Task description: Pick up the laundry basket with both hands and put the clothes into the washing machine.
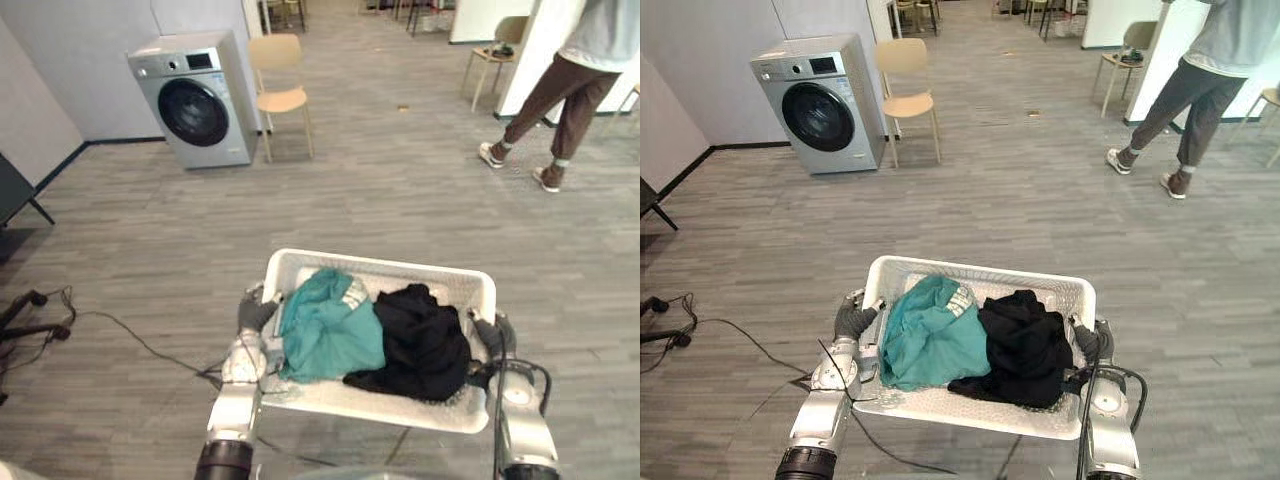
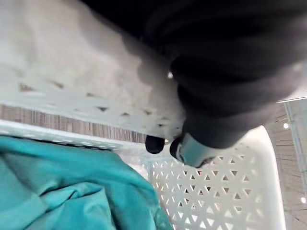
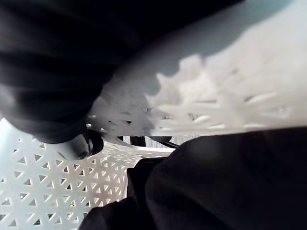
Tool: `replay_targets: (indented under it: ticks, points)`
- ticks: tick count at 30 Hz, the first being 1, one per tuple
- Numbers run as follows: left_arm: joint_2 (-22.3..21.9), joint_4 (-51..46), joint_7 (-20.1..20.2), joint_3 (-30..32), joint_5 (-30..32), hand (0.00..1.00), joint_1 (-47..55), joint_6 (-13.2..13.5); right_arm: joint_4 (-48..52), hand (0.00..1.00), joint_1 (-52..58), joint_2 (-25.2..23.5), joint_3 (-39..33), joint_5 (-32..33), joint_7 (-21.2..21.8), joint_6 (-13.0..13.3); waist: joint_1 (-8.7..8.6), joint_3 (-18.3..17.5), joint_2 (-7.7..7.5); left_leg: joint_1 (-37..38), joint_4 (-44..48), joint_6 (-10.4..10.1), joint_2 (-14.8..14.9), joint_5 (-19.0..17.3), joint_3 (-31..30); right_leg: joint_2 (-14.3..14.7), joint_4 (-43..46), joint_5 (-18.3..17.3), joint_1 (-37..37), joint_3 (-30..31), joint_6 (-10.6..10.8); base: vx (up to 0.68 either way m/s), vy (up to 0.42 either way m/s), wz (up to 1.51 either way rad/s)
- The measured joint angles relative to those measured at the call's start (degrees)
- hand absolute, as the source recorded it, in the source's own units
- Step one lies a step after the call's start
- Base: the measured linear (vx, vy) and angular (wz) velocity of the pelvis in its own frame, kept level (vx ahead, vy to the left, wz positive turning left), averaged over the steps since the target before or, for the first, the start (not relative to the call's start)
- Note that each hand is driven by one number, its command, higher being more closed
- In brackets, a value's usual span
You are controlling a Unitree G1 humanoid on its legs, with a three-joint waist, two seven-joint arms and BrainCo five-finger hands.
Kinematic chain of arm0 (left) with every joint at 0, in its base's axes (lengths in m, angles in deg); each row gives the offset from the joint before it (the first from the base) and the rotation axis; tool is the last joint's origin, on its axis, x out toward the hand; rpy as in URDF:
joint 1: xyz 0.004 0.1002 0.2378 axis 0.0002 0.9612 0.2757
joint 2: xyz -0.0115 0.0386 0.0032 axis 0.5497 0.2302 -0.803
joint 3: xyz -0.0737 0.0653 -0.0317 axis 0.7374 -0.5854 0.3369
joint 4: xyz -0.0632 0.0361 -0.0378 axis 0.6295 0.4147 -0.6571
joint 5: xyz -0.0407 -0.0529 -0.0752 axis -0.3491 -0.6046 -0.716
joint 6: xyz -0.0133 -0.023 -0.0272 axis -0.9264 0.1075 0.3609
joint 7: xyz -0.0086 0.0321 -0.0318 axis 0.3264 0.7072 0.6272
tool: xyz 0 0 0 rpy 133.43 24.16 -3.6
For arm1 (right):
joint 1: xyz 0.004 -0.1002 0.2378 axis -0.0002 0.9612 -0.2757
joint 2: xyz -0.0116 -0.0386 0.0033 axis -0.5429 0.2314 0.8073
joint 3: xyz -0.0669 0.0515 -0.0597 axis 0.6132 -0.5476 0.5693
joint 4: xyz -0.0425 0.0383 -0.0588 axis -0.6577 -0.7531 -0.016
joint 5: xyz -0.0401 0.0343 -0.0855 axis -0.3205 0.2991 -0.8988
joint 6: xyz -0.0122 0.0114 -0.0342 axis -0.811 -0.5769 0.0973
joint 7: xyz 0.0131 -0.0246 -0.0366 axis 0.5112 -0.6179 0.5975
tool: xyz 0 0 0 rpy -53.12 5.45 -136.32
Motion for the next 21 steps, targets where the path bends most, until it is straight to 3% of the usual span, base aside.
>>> replay_targets:
  ticks: [1,3,5,6,8,9,10,11,12,13,15,16,17,18,19,20,21]
  points:
    - [0.1,0.0,0.0,0.0,0.0,1.00,0.0,0.0,0.0,1.00,0.0,-0.1,0.1,0.0,0.0,0.0,0.10,0.2,-0.25,-2.1,-2.5,-0.2,-0.8,-1.9,0.7,-0.6,-1.1,-0.6,1.6,0.0,0.7,0.57,0.119,-0.11]
    - [0.7,0.1,0.1,-0.2,0.0,1.00,0.1,-0.1,-0.9,1.00,0.2,-0.4,0.0,0.0,0.0,-0.1,0.37,0.9,-1.27,-5.3,-23.3,-1.5,-5.2,-4.4,5.0,-4.3,-2.9,-4.6,6.7,0.7,3.2,0.53,0.229,-0.11]
    - [0.6,0.1,0.1,-0.7,0.1,1.00,0.4,-0.2,-1.6,1.00,0.2,0.2,0.0,0.0,0.1,-0.1,0.41,0.7,-0.40,-3.5,-43.9,-4.1,-8.5,-1.2,4.4,-5.5,-2.9,-7.9,8.8,1.7,5.7,0.55,0.298,-0.13]
    - [1.3,1.1,0.1,-0.4,0.1,1.00,0.5,-0.2,-4.0,1.00,-0.4,-0.7,0.3,0.0,0.2,-0.1,-0.03,0.9,-2.80,-0.9,-46.6,-1.5,-12.3,2.2,5.3,-7.7,-3.3,-10.2,11.0,4.6,6.7,0.66,0.336,0.08]
    - [1.5,1.2,0.1,0.1,0.5,1.00,0.5,-0.5,-5.2,1.00,-1.1,-0.4,0.9,0.0,0.2,0.0,0.12,1.1,-3.41,-2.4,-41.8,-1.4,-12.8,-0.4,3.8,-6.0,-5.5,-7.6,11.1,8.5,4.9,0.46,0.195,-0.01]
    - [1.4,1.2,-0.1,0.7,0.5,1.00,0.9,-0.7,-6.2,1.00,-2.1,-0.1,1.5,-0.1,0.3,0.0,0.52,1.2,-3.32,-5.0,-34.2,-1.1,-12.3,-2.9,1.1,-6.2,-5.7,-5.0,12.5,9.5,6.4,0.40,0.236,-0.15]
    - [1.6,1.2,0.0,0.4,0.5,1.00,0.9,-0.7,-7.9,1.00,-2.8,-0.4,1.2,0.0,0.3,0.0,0.97,1.0,-3.67,-7.7,-30.1,-2.8,-12.5,-4.7,0.1,-6.5,-4.9,-3.4,13.3,11.2,8.2,0.47,0.279,-0.06]
    - [1.4,1.1,0.0,0.0,0.5,1.00,1.0,-0.7,-7.9,1.00,-2.7,-0.2,1.0,0.0,0.4,0.0,1.08,0.6,-3.49,-6.4,-34.3,-3.1,-13.3,-5.2,-0.8,-6.6,-3.6,-3.4,13.0,11.8,8.2,0.45,0.364,0.02]
    - [1.5,1.2,0.0,-0.2,0.4,1.00,1.1,-0.7,-8.1,1.00,-2.7,0.1,0.8,0.0,0.4,0.1,1.16,0.1,-4.98,-4.7,-35.8,-0.3,-16.0,-8.7,0.1,-8.1,1.6,-3.8,11.3,12.9,8.6,0.38,0.257,0.08]
    - [1.7,1.2,0.0,-0.2,0.5,1.00,1.0,-0.7,-8.1,1.00,-2.7,-0.3,0.6,-0.1,0.5,0.3,0.85,-0.1,-6.70,-2.7,-37.9,1.0,-18.9,-9.5,1.2,-10.6,12.0,-2.4,6.4,14.7,10.5,0.40,0.253,0.12]
    - [2.0,1.2,0.0,-0.3,0.6,1.00,1.0,-0.9,-9.2,1.00,-2.8,-1.0,0.3,-0.4,0.5,0.4,0.20,0.3,-7.97,1.7,-39.6,3.5,-21.9,-10.5,3.2,-12.5,29.0,3.8,-0.2,18.5,15.7,0.41,0.173,0.11]
    - [2.2,1.2,0.0,-0.3,0.6,1.00,1.1,-0.9,-9.7,1.00,-2.9,-1.1,0.3,-0.6,0.5,0.5,0.14,0.3,-7.95,2.6,-39.8,3.9,-22.2,-10.9,3.3,-12.5,32.3,4.3,-1.2,18.7,15.8,0.45,0.166,0.02]
    - [3.2,1.2,0.0,-0.7,0.9,1.00,1.4,-1.5,-11.7,1.00,-3.0,-1.7,0.4,-0.7,0.5,0.5,-0.25,0.5,-7.63,7.2,-41.5,5.1,-23.1,-11.6,3.6,-12.3,43.4,4.3,-5.4,16.8,15.3,0.44,0.140,-0.10]
    - [3.6,1.2,-0.1,-0.6,1.3,1.00,1.7,-1.7,-12.3,1.00,-3.0,-2.4,0.5,-0.8,0.5,0.5,-0.14,0.9,-6.75,11.5,-44.2,5.2,-23.1,-11.7,3.6,-12.1,47.6,2.6,-7.9,13.2,12.2,0.44,0.137,-0.18]
    - [3.9,1.2,-0.2,-0.6,1.3,1.00,1.8,-1.7,-12.2,1.00,-3.0,-2.6,0.5,-1.1,0.5,0.5,-0.05,1.0,-6.22,13.9,-46.1,5.2,-23.1,-11.7,3.6,-12.0,48.3,1.3,-9.1,11.3,10.1,0.54,0.129,-0.26]
    - [4.3,1.0,-0.2,-0.6,1.3,1.00,1.6,-1.7,-12.1,1.00,-3.0,-2.6,0.9,-1.2,0.5,0.6,-0.34,0.8,-5.51,19.0,-50.4,5.2,-23.1,-11.7,3.5,-11.3,45.8,-2.4,-12.0,7.4,6.9,0.43,0.076,-0.14]
    - [4.3,0.8,-0.2,-0.6,1.3,1.00,1.6,-1.7,-12.0,1.00,-3.0,-2.6,0.9,-1.2,0.5,0.6,-0.36,0.8,-5.54,20.1,-51.1,5.2,-23.1,-11.7,3.2,-11.1,43.2,-3.3,-12.7,6.4,6.4,0.41,0.044,0.00]
